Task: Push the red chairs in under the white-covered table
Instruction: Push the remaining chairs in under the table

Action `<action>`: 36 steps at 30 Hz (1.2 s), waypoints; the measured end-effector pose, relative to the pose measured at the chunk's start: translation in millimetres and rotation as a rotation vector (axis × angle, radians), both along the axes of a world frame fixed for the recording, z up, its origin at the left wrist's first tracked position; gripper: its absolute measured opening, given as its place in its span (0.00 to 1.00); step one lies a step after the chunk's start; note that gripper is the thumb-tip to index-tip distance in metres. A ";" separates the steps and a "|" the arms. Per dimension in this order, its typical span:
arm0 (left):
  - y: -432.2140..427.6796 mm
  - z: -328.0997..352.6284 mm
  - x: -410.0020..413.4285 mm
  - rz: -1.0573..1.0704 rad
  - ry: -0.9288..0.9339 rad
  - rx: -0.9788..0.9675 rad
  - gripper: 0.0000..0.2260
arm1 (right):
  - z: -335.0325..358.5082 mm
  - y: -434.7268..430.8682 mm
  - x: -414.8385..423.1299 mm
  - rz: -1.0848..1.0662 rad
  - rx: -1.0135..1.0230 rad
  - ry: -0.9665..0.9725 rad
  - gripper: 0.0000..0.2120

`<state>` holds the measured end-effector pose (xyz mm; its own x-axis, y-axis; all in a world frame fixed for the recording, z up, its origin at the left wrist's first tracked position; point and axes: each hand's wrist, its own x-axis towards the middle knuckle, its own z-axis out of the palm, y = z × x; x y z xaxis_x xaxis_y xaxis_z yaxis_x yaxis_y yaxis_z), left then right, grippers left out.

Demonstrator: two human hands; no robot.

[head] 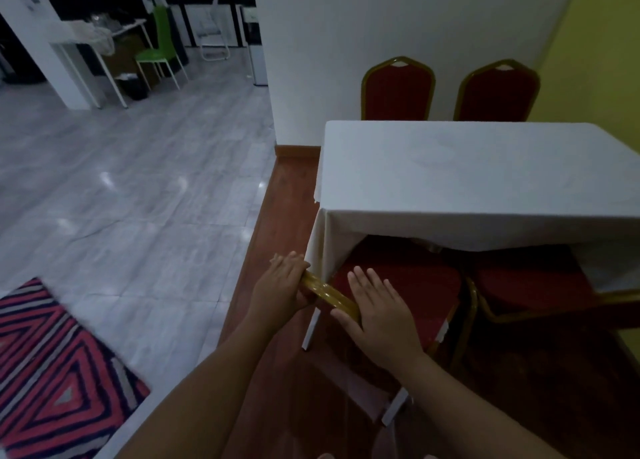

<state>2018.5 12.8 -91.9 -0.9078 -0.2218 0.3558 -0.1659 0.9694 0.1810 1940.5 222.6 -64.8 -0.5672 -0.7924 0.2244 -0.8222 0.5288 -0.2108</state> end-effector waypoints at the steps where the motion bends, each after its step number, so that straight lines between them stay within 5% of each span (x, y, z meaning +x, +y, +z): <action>1: 4.2 0.5 -1.4 0.000 0.004 0.006 0.25 | -0.2 3.4 -3.7 -0.001 0.008 0.010 0.33; 13: 63.1 0.1 -29.5 -0.163 0.031 0.048 0.20 | -5.0 89.2 -63.2 0.036 -0.024 0.084 0.33; 18: 63.7 17.7 -67.8 -0.311 -0.195 0.095 0.36 | 0.3 97.4 -78.4 -0.080 0.044 -0.016 0.39; 22: 64.8 24.8 -80.8 -0.303 -0.317 0.156 0.44 | -9.3 88.6 -58.5 -0.365 -0.176 -0.148 0.38; 26: 76.1 22.3 -67.9 -0.218 -0.224 0.228 0.47 | -10.7 90.2 -60.3 -0.417 -0.220 -0.162 0.32; 31: 96.7 14.5 -62.7 -0.221 0.073 0.028 0.40 | -13.0 110.9 -66.7 -0.335 -0.216 -0.131 0.26; 36: 135.9 -1.8 -59.0 -0.251 0.052 0.109 0.37 | -14.1 153.2 -75.9 -0.314 -0.220 -0.073 0.24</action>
